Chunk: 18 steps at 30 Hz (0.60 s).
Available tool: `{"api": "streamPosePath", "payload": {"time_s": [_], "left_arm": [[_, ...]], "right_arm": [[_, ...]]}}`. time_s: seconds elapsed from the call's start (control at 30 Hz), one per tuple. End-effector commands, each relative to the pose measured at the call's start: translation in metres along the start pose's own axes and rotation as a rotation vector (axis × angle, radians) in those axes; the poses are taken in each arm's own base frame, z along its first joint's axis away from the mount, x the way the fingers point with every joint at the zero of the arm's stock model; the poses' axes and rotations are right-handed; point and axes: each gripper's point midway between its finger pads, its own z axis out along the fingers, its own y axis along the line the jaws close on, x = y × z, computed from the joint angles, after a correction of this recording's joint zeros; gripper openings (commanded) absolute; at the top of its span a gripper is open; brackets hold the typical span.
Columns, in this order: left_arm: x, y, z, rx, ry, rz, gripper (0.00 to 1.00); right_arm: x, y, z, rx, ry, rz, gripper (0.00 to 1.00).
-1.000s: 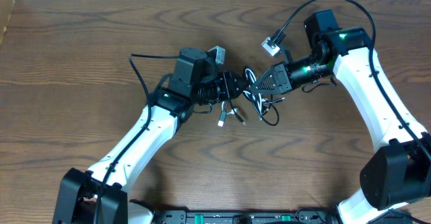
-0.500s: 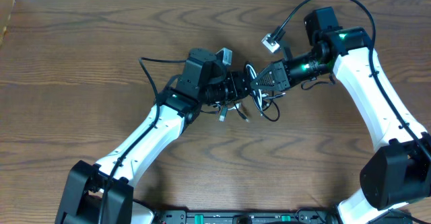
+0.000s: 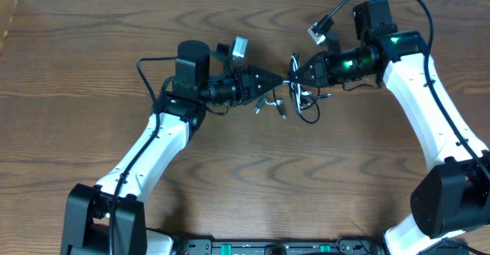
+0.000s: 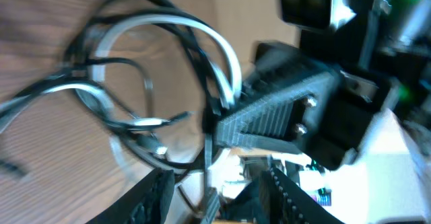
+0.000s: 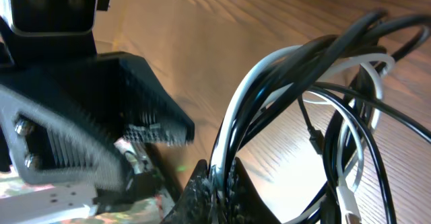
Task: Untangle cables
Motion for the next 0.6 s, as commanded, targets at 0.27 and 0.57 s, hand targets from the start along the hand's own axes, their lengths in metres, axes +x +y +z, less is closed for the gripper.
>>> {"api": "streamPosePath", "payload": {"time_s": [0.27, 0.57], "left_arm": [[0.01, -0.043, -0.005, 0.197, 0.089, 0.237, 0.52], [0.005, -0.04, -0.009, 0.192, 0.067, 0.289, 0.53]], "right_arm": [[-0.027, 0.053, -0.009, -0.292, -0.054, 0.082, 0.01], [-0.037, 0.047, -0.027, -0.328, -0.089, 0.116, 0.01]]}}
